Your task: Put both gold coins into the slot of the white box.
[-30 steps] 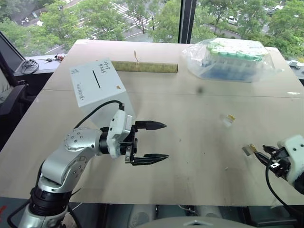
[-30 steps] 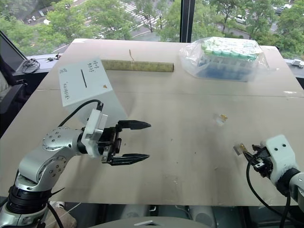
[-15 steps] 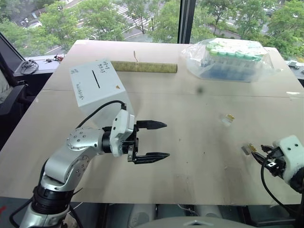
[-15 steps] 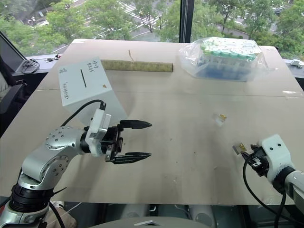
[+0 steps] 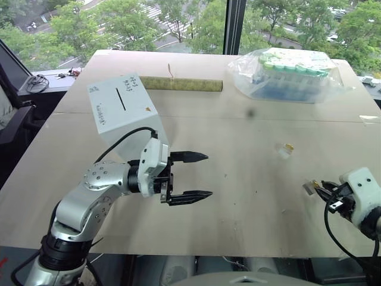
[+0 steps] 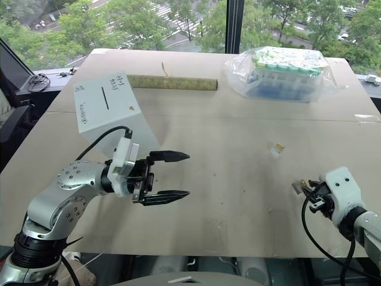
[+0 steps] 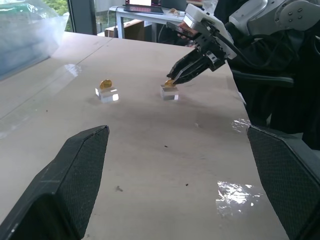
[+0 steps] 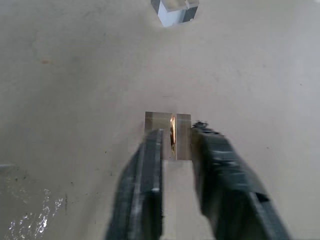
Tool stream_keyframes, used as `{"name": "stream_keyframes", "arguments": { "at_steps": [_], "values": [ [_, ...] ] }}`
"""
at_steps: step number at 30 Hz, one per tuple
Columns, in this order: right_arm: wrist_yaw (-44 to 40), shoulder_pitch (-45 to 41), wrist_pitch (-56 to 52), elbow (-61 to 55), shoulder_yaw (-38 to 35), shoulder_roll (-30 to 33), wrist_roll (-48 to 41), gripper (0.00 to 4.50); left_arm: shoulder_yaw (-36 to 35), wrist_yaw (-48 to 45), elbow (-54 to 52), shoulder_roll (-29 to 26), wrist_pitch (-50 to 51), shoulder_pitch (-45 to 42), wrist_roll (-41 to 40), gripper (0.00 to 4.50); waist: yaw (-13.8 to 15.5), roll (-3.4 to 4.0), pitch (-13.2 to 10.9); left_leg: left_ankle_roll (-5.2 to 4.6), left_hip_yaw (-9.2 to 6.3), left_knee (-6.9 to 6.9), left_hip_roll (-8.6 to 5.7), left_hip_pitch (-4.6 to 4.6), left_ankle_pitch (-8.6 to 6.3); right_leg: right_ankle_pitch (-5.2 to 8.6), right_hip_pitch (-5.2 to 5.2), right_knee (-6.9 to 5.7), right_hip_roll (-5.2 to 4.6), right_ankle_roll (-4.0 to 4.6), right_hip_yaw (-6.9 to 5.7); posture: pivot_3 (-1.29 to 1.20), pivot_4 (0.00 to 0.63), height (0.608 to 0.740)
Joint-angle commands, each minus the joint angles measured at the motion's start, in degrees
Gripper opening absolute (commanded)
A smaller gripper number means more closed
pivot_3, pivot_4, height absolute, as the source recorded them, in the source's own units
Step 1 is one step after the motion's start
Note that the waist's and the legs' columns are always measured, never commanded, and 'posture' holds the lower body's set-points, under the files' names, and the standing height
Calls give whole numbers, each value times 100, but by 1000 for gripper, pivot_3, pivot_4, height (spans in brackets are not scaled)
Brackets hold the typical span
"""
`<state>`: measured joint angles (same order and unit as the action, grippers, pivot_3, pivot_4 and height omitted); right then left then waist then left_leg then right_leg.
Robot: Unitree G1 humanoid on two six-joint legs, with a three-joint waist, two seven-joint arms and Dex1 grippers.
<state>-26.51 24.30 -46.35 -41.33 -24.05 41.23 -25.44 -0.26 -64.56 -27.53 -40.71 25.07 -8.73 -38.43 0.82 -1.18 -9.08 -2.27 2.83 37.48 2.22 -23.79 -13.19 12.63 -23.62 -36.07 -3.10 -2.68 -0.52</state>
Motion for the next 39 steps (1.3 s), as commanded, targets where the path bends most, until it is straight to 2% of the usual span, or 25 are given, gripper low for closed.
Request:
{"name": "stream_keyframes", "arguments": {
  "at_steps": [1,9,10,11,12,13,32,36,39],
  "values": [
    [6,-51,-26,-114,-12,-18,51,1030,-79,26,-169,-53,-6,-28,-75,4500,0,0,0,0,0,0,0,0,0,0,0,0,0,0,0,0,150,740],
    [19,-155,-92,-101,91,-45,96,1030,-82,50,-178,-46,0,-51,-66,4500,0,0,0,0,0,0,0,1,0,0,0,0,0,0,0,0,150,740],
    [17,-168,-97,-85,100,-48,102,777,-84,57,-183,-48,0,-52,-67,4500,0,0,0,0,0,0,0,1,0,0,0,0,0,0,0,0,150,740],
    [12,-166,-99,-81,108,-53,109,777,-93,64,-195,-53,3,-42,-75,4500,0,0,0,0,0,0,0,0,0,0,0,0,0,0,0,0,150,740],
    [10,-167,-104,-74,112,-58,117,218,-101,70,-210,-59,8,-37,-86,4500,0,0,0,0,0,0,0,0,0,0,0,0,1,0,0,0,150,740],
    [7,-164,-108,-77,115,-61,122,89,-107,79,-225,-63,22,-40,-103,4500,0,0,0,0,1,0,0,0,0,0,0,0,1,0,1,0,150,740],
    [-159,-14,-71,-247,-391,-224,-143,89,-76,184,59,129,278,-310,-339,4500,0,0,0,0,0,0,0,1,0,0,0,-4,3,0,1,0,150,740],
    [-284,-71,-70,-305,-888,-345,-539,89,-199,176,222,101,655,-326,-727,4500,0,0,0,0,0,2,0,2,0,0,0,-7,3,0,1,0,150,740],
    [-492,-166,-155,-472,-1448,-416,-1380,89,-257,132,356,34,1020,-397,-1048,4500,0,0,0,0,0,3,1,4,0,0,0,-11,3,0,2,0,150,740]
  ]
}}
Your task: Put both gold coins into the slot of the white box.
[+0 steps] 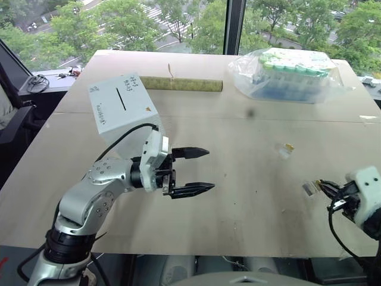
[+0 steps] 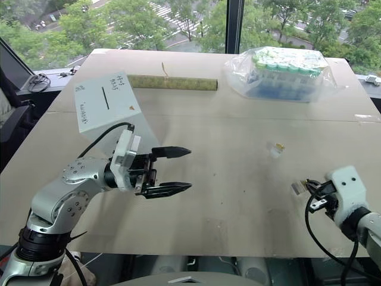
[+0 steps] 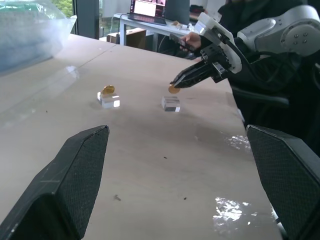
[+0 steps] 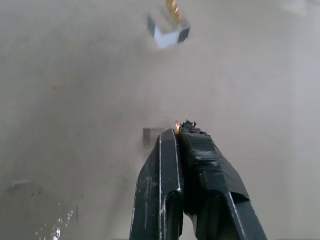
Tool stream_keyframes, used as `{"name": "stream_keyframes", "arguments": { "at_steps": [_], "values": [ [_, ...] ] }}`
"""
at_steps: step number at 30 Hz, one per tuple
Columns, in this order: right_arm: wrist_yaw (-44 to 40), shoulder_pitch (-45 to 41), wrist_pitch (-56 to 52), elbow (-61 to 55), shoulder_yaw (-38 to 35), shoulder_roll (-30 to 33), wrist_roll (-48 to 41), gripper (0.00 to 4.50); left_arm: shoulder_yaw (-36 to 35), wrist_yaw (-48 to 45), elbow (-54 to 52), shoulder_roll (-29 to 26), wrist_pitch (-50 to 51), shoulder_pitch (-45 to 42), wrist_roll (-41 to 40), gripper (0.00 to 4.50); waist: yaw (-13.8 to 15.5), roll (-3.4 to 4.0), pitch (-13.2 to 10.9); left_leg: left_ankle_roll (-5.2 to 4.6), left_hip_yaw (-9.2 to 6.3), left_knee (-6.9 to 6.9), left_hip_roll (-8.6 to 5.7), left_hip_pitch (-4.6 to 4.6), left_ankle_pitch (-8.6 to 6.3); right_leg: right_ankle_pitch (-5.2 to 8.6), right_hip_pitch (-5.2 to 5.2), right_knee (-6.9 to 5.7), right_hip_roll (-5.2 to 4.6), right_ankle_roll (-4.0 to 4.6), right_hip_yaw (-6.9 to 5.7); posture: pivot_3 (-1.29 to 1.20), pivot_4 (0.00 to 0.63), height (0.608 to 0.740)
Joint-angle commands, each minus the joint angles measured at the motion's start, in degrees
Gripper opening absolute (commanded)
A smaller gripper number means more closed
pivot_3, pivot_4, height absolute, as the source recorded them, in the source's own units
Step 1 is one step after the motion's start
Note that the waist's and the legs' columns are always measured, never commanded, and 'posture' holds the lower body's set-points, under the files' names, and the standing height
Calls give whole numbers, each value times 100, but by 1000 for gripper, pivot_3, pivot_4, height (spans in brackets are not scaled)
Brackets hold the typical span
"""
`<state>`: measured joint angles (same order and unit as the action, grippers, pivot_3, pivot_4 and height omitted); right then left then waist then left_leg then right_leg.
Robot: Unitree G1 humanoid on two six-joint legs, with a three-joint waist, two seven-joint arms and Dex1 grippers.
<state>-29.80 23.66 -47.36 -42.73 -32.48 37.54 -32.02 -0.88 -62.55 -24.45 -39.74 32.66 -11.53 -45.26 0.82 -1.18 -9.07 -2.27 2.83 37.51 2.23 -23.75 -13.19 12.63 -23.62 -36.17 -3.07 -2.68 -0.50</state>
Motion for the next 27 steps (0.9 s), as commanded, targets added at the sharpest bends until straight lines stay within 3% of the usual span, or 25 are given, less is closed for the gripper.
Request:
{"name": "stream_keyframes", "arguments": {
  "at_steps": [1,4,7,11,16,27],
  "values": [
    [-263,-151,-109,-465,-818,-10,-1251,89,-206,-136,132,-67,413,-186,-522,4500,0,0,0,0,-1,0,0,1,0,0,0,-1,0,0,0,0,150,740],
    [-190,-373,-325,-710,-1133,274,-2687,89,-136,-336,343,-26,721,-478,-802,4500,-2,0,0,0,-4,0,1,3,0,0,0,-10,2,0,-1,0,150,740],
    [307,-857,-305,-827,-986,823,-4116,0,21,-454,642,173,1070,-1019,-1062,3810,-4,-3,-2,0,-3,9,0,5,0,0,0,-21,3,1,1,0,150,740],
    [1121,-1801,-33,-775,-312,1457,-5334,0,266,-507,936,551,1359,-1715,-1168,2442,-3,-11,0,0,-4,21,-4,2,0,0,1,-25,4,1,5,0,150,740],
    [1800,-2999,235,-668,728,1905,-5957,0,525,-495,1245,1073,1617,-2499,-1153,2442,1,-22,-4,-1,-11,37,-8,-10,0,-10,2,-26,7,19,6,0,150,740],
    [2059,-3968,437,-555,1732,1930,-6101,0,575,-238,1420,1562,1816,-3024,-1073,2442,-8,-25,-6,-1,-9,38,-8,-14,0,-12,0,-29,10,22,12,0,150,740]
  ]
}}
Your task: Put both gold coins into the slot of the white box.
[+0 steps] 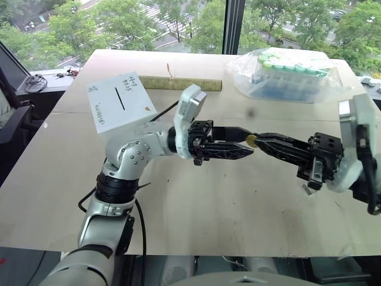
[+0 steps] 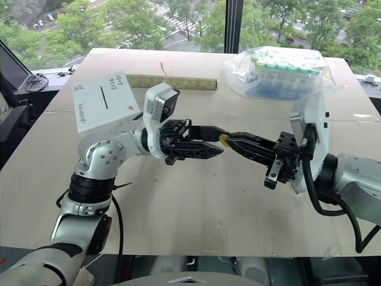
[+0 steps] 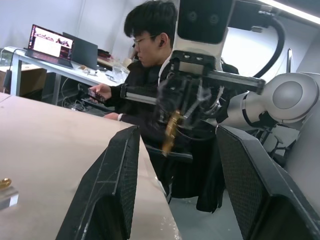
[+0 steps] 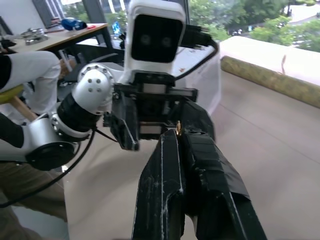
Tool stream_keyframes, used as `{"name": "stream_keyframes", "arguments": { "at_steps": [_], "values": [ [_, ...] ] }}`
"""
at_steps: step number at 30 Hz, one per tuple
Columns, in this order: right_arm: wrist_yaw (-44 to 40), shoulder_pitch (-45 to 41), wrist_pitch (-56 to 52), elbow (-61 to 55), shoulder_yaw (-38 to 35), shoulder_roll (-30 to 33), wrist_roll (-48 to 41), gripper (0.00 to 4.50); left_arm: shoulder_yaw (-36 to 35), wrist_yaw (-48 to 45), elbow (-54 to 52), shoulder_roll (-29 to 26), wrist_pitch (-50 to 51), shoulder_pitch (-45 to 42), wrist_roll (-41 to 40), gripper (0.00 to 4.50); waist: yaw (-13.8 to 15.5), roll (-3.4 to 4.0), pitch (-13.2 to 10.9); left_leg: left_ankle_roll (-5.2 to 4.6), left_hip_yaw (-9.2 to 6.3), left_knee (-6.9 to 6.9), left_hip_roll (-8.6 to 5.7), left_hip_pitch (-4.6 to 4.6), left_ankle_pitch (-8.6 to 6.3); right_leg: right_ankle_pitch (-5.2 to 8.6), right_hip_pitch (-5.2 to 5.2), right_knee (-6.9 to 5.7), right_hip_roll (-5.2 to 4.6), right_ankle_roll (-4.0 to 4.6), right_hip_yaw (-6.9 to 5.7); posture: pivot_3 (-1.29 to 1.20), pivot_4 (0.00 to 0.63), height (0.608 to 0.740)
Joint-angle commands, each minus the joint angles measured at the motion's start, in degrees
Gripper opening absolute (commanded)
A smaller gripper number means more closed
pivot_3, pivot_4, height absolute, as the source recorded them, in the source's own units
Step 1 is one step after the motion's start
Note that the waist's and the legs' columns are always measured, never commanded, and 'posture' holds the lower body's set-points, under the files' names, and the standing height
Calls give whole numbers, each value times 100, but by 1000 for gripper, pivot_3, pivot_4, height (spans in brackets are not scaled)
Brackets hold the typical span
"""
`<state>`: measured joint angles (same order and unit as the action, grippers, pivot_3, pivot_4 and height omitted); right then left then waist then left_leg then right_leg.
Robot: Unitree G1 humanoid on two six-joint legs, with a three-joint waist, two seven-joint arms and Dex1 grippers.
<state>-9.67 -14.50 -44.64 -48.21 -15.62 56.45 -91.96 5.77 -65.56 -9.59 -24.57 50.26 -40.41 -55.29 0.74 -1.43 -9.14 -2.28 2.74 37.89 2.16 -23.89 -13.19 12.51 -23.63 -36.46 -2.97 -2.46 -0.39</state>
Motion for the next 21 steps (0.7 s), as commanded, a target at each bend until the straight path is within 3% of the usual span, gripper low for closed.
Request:
{"name": "stream_keyframes", "arguments": {
  "at_steps": [1,2,5,7,8,16,18,21],
  "values": [
    [62,-196,175,0,80,41,-122,0,-103,80,-71,53,72,-149,-76,2442,1,0,0,0,0,1,0,1,0,0,0,-2,0,0,0,0,150,740],
    [77,-230,182,4,107,44,-136,0,-112,91,-82,56,87,-153,-82,2442,1,0,0,0,1,3,1,1,0,0,0,-3,0,0,1,0,150,740],
    [105,-324,197,12,177,52,-184,0,-128,120,-142,56,123,-144,-100,1599,2,0,0,0,3,8,2,1,0,0,0,-5,-1,1,3,0,150,740],
    [128,-365,199,23,201,56,-216,0,-161,160,-163,70,152,-148,-128,585,1,0,0,0,3,10,3,1,0,0,0,-5,-1,1,3,0,150,740],
    [133,-375,198,34,204,62,-228,0,-179,174,-163,76,162,-154,-134,303,5,0,0,0,3,10,3,1,0,0,0,-6,-2,1,4,0,150,740],
    [137,-315,195,79,99,191,-400,0,-245,-27,-108,-82,271,-191,-204,293,3,0,0,0,2,11,4,0,0,0,0,-6,-2,1,3,0,150,740],
    [142,-321,205,68,112,201,-418,0,-241,-28,-139,-72,220,-178,-152,1293,4,0,0,0,2,11,4,0,0,0,0,-6,-2,1,3,0,150,740],
    [139,-319,221,66,112,213,-446,0,-223,-42,-192,-95,137,-144,-67,1305,4,0,0,0,2,11,5,0,0,0,0,-6,-3,1,3,0,150,740]
  ]
}}
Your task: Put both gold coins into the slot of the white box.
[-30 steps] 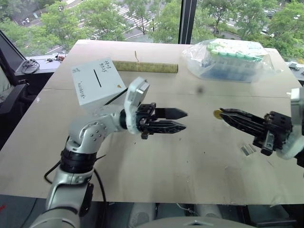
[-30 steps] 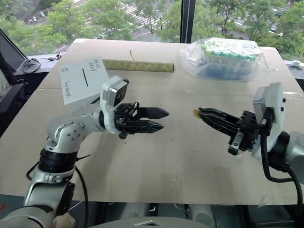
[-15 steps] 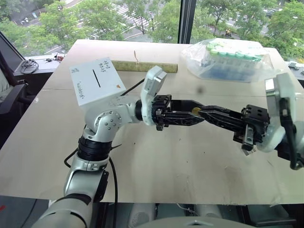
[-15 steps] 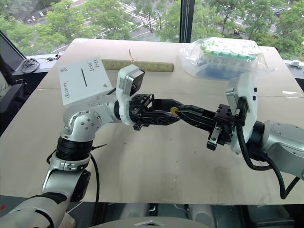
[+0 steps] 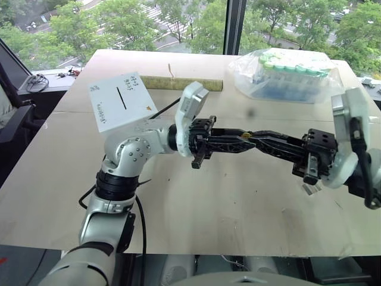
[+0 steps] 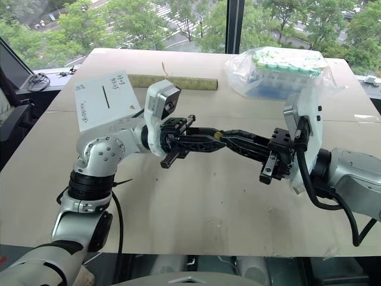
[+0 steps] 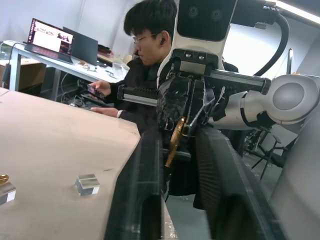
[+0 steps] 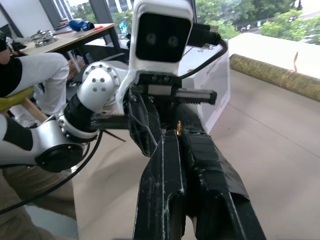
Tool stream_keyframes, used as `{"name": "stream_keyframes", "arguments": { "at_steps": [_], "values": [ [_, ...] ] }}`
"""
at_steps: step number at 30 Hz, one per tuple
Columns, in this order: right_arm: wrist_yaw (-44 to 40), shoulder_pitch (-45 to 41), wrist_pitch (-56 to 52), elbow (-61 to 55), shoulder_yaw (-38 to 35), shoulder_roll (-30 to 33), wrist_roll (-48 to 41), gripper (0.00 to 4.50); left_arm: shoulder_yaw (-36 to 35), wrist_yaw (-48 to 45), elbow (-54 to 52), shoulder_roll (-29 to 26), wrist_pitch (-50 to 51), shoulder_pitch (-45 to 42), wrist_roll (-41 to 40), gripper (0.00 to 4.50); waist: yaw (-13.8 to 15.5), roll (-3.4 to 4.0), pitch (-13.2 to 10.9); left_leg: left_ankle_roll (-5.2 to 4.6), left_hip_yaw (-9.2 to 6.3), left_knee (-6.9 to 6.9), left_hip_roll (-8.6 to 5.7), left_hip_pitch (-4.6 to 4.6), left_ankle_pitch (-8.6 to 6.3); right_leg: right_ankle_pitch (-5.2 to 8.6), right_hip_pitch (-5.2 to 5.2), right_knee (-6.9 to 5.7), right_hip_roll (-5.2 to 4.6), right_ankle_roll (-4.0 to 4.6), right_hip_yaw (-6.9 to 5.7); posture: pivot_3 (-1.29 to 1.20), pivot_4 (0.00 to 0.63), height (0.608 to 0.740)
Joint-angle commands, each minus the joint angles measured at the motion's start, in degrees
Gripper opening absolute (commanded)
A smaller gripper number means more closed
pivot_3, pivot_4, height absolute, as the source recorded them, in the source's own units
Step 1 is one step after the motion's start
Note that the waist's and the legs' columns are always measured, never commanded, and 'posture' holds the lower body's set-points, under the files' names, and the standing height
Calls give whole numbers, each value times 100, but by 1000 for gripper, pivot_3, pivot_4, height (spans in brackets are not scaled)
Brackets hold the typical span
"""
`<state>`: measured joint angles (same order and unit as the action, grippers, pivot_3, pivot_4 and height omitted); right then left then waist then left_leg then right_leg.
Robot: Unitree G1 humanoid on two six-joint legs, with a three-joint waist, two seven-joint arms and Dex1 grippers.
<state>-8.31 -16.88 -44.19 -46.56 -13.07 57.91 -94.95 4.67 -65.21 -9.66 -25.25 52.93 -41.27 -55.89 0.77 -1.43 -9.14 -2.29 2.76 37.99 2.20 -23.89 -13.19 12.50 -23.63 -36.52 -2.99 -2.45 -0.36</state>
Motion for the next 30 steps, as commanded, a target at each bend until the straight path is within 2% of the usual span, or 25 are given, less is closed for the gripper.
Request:
{"name": "stream_keyframes", "arguments": {
  "at_steps": [1,11,29,30],
  "values": [
    [4,-71,181,-88,-155,69,-157,0,-88,-145,-195,-71,-172,-38,39,1305,0,0,0,0,0,0,0,0,0,0,0,0,0,0,0,0,150,740],
    [-1,22,234,-113,-192,93,-209,0,1,-497,-89,-215,-342,6,258,1305,1,0,0,0,0,0,3,-1,0,0,-1,1,-2,0,0,0,150,740],
    [-12,269,319,-238,-351,200,-326,0,-109,-488,160,-143,-317,-96,262,1305,1,0,-1,0,-1,0,5,-3,0,2,-2,2,-3,-3,0,0,150,740],
    [-14,282,329,-243,-354,209,-325,0,-99,-509,170,-146,-343,-84,283,1062,1,0,-1,0,-1,0,5,-3,0,2,-2,2,-3,-3,-1,0,150,740]
  ]
}}
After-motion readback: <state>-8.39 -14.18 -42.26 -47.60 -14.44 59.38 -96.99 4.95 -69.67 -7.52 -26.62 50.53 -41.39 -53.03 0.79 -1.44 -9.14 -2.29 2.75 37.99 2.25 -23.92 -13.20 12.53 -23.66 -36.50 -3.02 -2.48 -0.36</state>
